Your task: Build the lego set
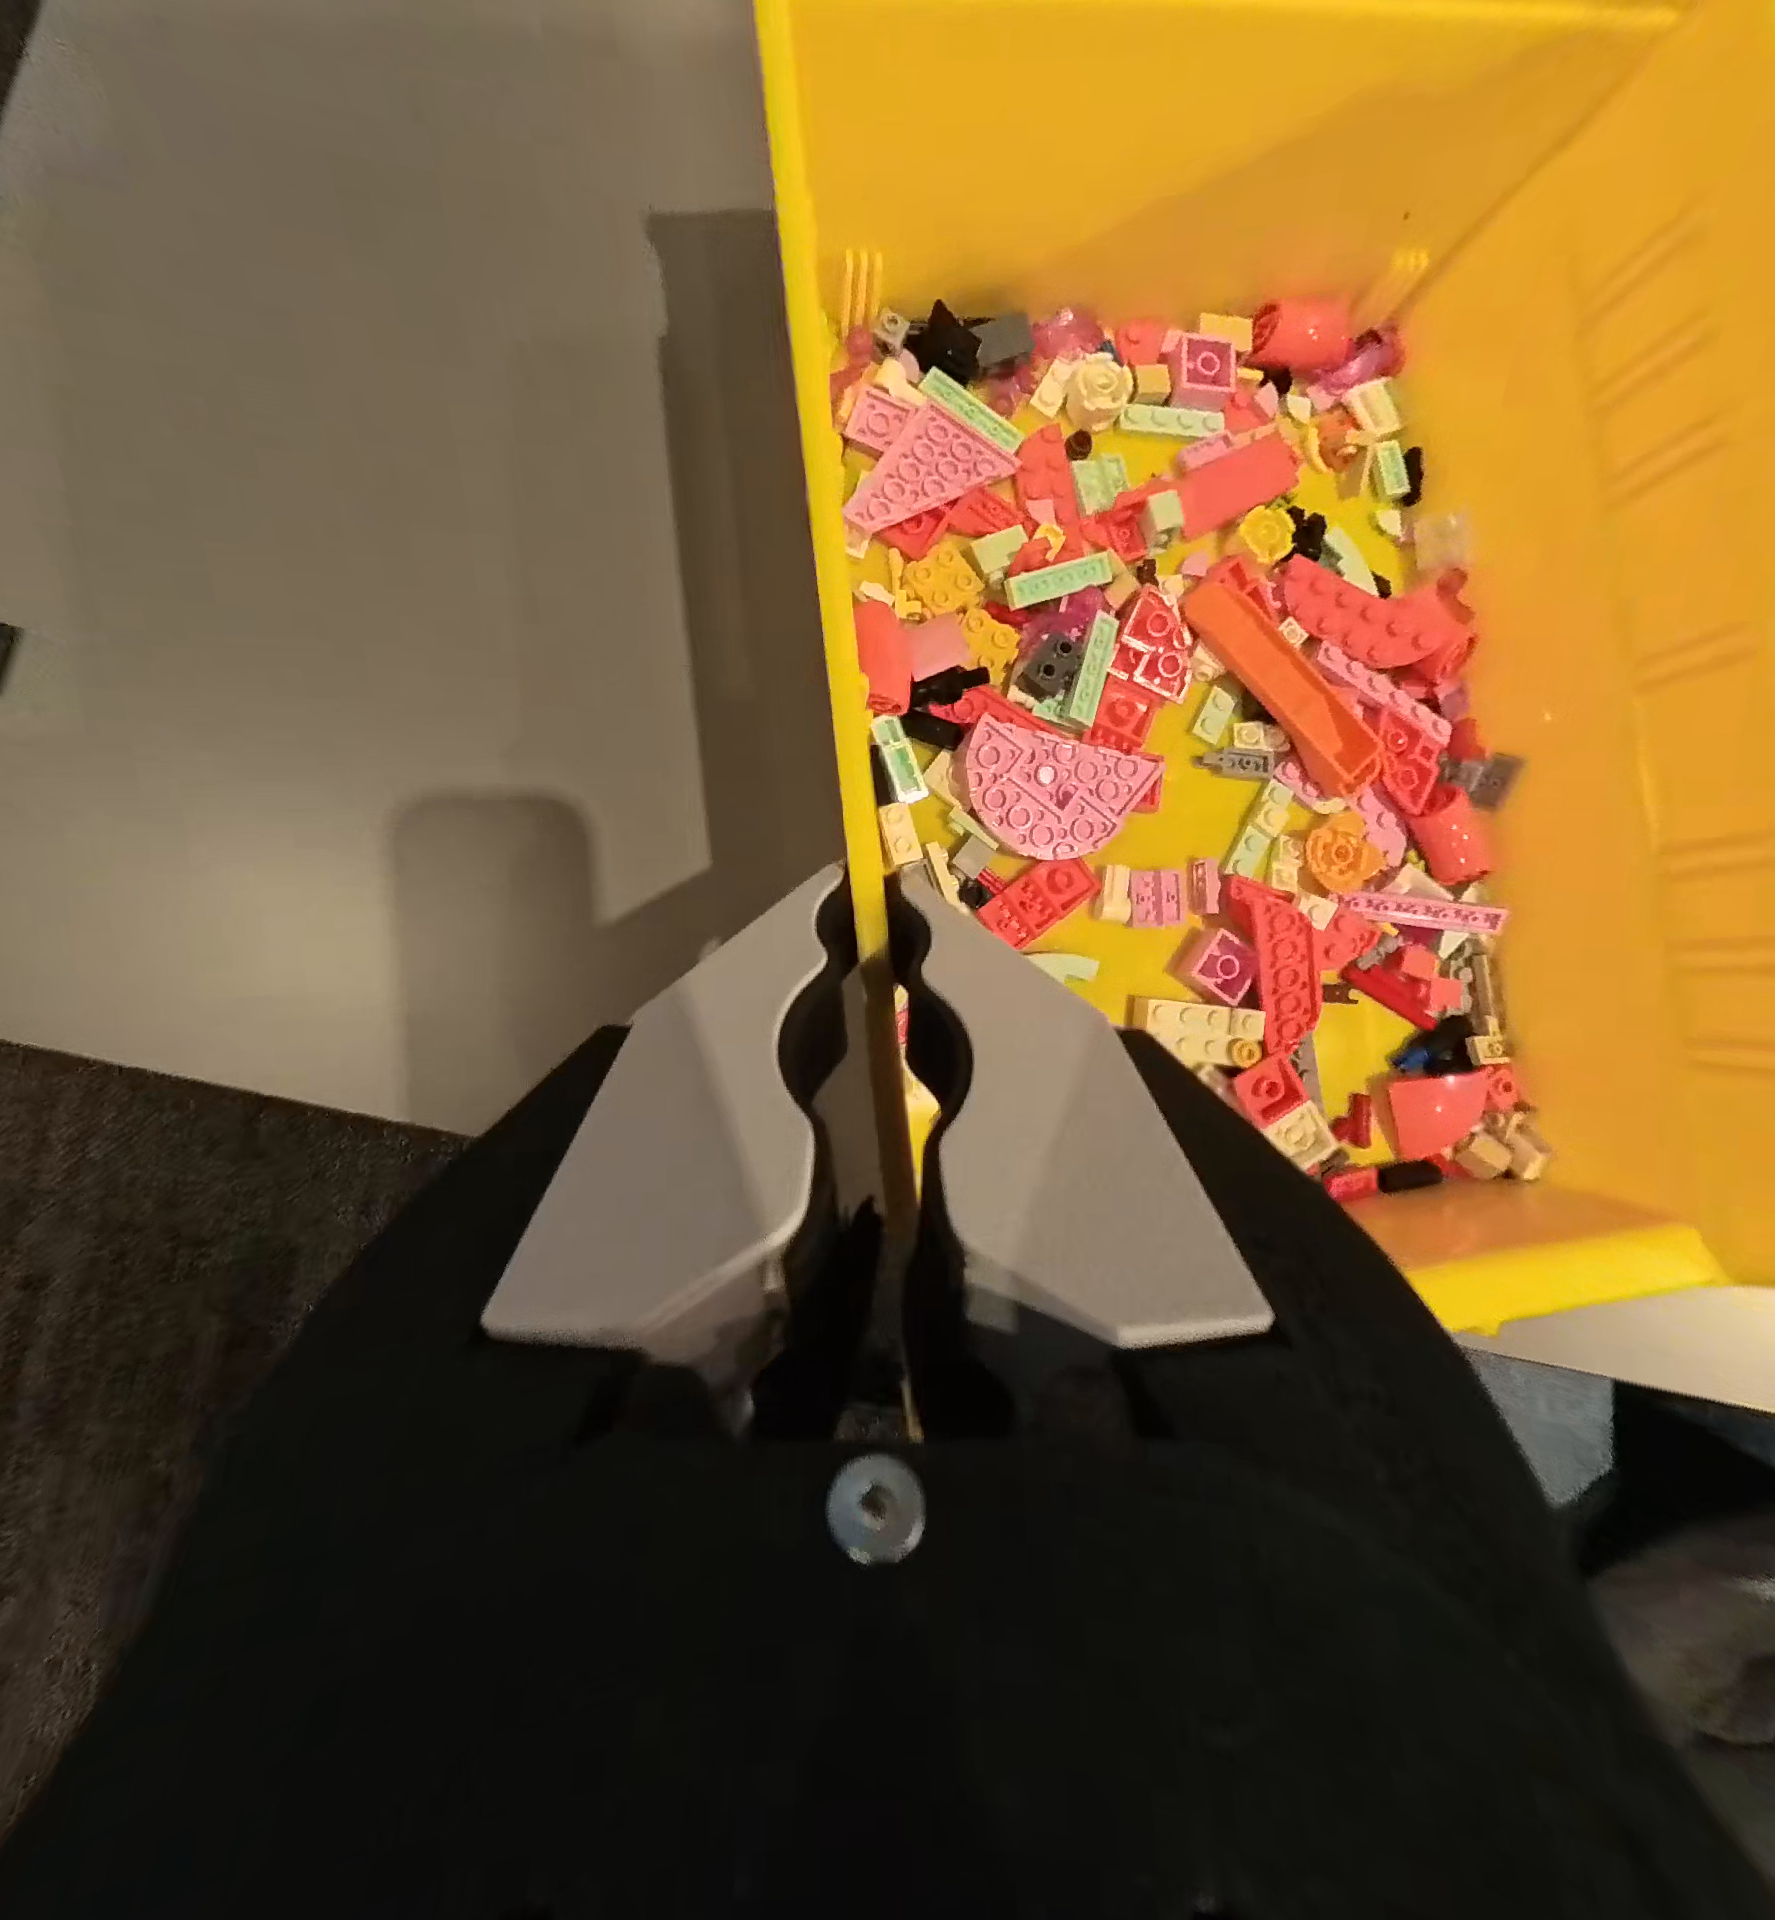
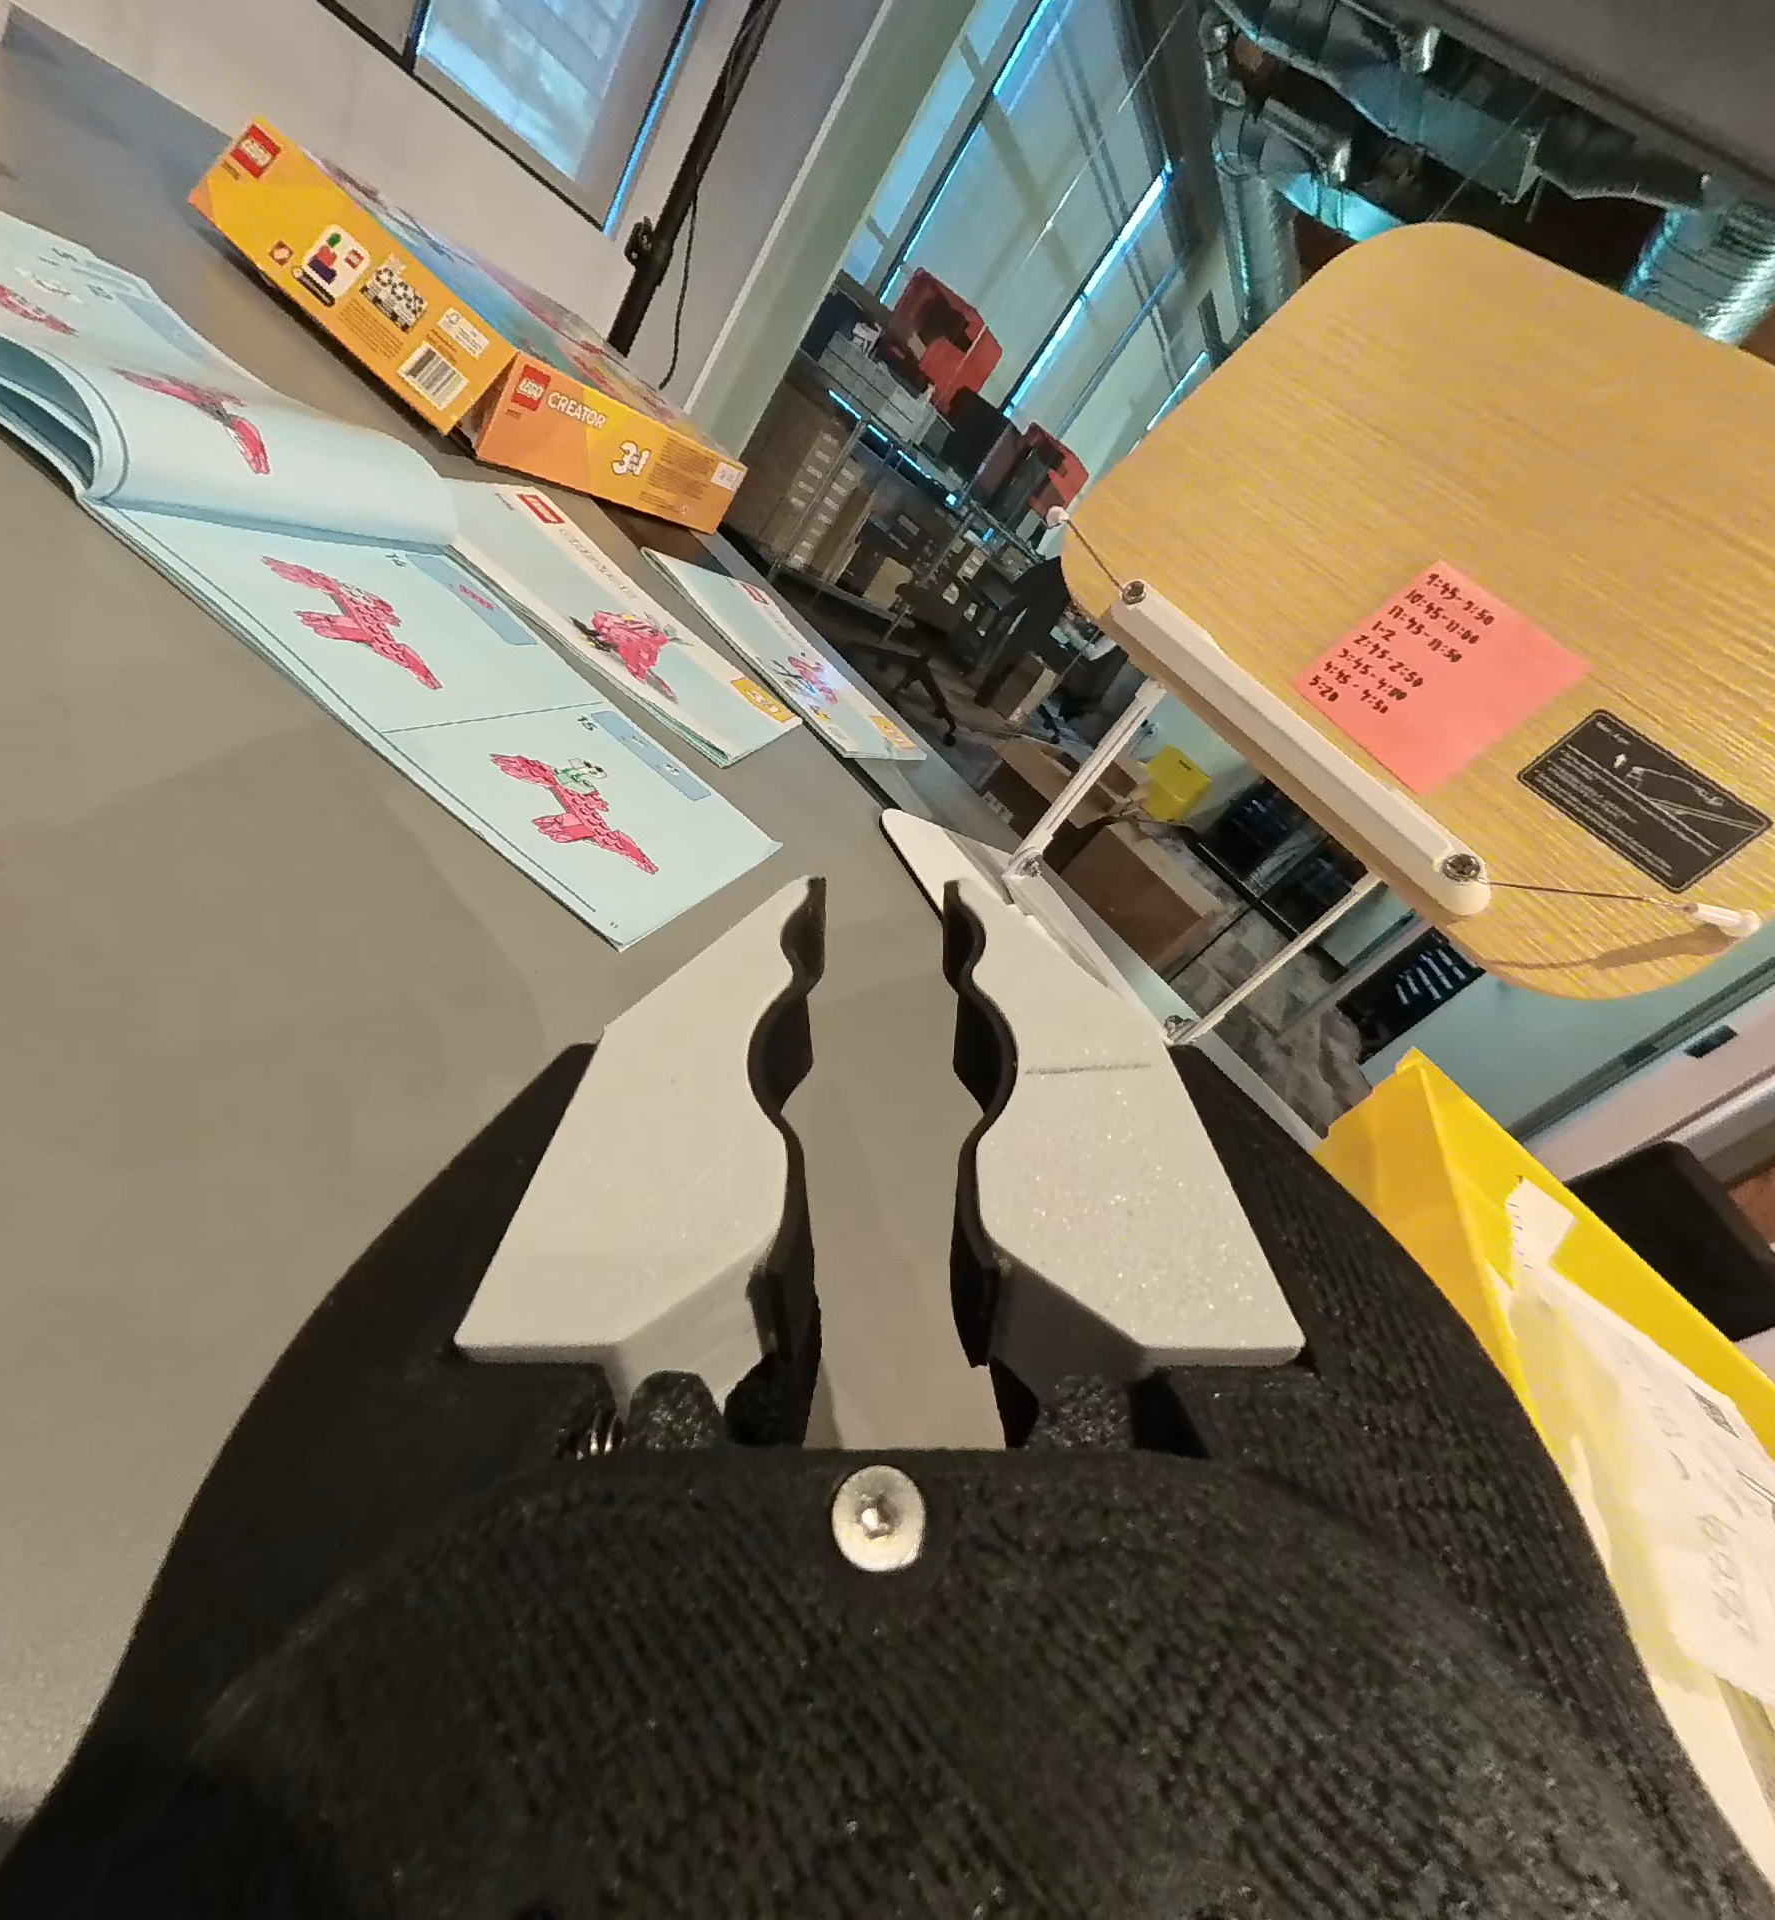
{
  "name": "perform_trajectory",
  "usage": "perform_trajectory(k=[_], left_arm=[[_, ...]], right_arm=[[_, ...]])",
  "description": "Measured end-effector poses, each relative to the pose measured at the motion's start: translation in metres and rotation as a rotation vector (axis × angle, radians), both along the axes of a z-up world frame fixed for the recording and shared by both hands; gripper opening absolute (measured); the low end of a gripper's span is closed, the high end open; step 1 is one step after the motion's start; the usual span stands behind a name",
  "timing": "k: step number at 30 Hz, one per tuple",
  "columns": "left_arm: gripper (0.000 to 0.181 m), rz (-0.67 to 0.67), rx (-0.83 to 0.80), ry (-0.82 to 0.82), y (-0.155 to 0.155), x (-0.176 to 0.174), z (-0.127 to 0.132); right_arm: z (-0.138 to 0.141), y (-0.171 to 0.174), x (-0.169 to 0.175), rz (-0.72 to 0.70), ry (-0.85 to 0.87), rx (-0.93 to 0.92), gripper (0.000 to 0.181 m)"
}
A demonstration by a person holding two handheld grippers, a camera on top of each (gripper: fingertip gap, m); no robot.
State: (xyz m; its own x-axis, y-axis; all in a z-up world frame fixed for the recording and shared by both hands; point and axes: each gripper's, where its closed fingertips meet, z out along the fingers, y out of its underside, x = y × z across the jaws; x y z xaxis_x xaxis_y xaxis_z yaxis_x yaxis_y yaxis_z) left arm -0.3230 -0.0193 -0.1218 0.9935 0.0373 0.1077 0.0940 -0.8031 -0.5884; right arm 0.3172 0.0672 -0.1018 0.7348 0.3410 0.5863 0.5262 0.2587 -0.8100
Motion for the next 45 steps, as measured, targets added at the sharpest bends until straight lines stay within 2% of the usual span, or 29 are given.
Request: perform_trajectory(k=[7, 11, 16, 24, 28, 31, 36, 38, 41, 43, 45], left_arm=[[0.021, -0.096, -0.083, 0.031, -0.031, 0.041, -0.003], [0.020, -0.122, -0.101, 0.090, -0.041, 0.051, -0.004], [0.021, -0.166, -0.076, 0.082, -0.050, 0.071, -0.005], [0.027, -0.187, -0.066, 0.081, -0.059, 0.083, -0.005], [0.034, -0.239, -0.108, 0.035, -0.062, 0.086, -0.003], [0.041, -0.200, -0.046, 0.046, -0.054, 0.072, 0.021], [0.056, -0.253, 0.297, 0.176, -0.017, 0.074, 0.112], [0.054, -0.323, 0.342, 0.271, -0.002, 0.084, 0.130], [0.053, -0.435, 0.191, 0.291, 0.018, 0.108, 0.108], [0.047, -0.535, 0.081, 0.290, 0.031, 0.126, 0.082], [0.047, -0.585, -0.080, 0.341, 0.041, 0.128, 0.048]], right_arm=[[-0.004, 0.001, -0.002, -0.005, -0.029, -0.008, 0.019], [-0.007, 0.002, -0.003, -0.012, -0.049, -0.014, 0.018], [-0.008, 0.003, -0.002, -0.018, -0.057, -0.015, 0.017], [-0.010, 0.003, -0.003, -0.020, -0.067, -0.020, 0.016], [-0.010, 0.003, -0.003, -0.019, -0.066, -0.020, 0.016], [-0.009, 0.003, -0.003, -0.018, -0.061, -0.019, 0.016], [-0.009, 0.004, -0.002, -0.019, -0.056, -0.019, 0.016], [-0.009, 0.004, -0.002, -0.021, -0.061, -0.019, 0.016], [-0.008, 0.004, -0.002, -0.025, -0.062, -0.013, 0.016], [-0.008, 0.005, -0.001, -0.024, -0.057, -0.016, 0.016], [-0.009, 0.005, -0.001, -0.021, -0.050, -0.022, 0.016]])
